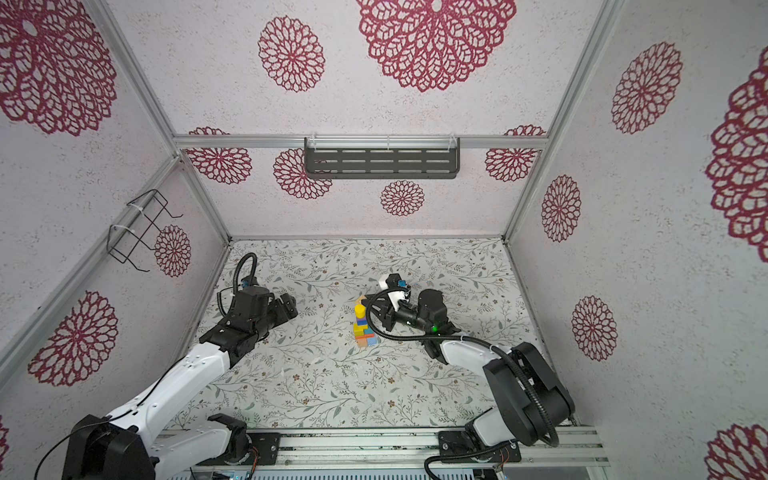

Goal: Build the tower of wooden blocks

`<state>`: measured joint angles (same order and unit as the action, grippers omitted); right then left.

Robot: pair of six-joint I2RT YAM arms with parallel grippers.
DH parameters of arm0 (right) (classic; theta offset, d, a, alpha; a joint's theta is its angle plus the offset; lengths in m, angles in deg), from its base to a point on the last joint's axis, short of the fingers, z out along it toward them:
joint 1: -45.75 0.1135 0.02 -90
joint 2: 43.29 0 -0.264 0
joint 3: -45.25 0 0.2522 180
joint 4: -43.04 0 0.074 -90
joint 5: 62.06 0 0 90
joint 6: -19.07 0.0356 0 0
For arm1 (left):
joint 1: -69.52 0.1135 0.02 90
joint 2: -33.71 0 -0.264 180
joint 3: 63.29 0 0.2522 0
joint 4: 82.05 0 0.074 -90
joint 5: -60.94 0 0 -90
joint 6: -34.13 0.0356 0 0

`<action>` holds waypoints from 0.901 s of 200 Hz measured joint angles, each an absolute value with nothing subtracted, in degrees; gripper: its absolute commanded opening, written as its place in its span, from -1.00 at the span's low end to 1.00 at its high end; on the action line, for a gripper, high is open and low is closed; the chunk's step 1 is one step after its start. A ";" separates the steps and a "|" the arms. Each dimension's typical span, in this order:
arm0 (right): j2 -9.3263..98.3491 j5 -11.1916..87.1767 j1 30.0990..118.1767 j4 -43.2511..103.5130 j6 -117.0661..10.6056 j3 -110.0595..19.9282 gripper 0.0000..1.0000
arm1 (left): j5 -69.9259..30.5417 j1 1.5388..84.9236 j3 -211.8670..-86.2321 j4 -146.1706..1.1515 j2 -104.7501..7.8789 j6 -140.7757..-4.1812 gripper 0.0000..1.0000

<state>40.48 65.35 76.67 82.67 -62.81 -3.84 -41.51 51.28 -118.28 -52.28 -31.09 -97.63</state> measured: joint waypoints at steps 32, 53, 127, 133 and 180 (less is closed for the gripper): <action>42.73 66.24 76.69 86.47 -61.26 -3.84 -1.00 | -41.71 51.28 -118.78 -51.32 -31.09 -97.45 0.82; 44.54 66.99 76.72 88.41 -60.25 -3.84 -1.00 | -41.88 51.28 -118.92 -50.92 -31.07 -97.45 0.82; 45.96 67.66 76.74 90.64 -59.27 -3.78 -1.00 | -41.93 51.28 -118.92 -50.29 -31.07 -97.45 0.82; 45.96 67.69 76.74 90.93 -59.27 -3.74 -1.00 | -41.93 51.28 -118.92 -50.25 -31.07 -97.45 0.82; 46.75 67.82 76.78 91.72 -59.25 -3.71 -1.00 | -42.10 51.28 -118.92 -50.01 -31.07 -97.45 0.82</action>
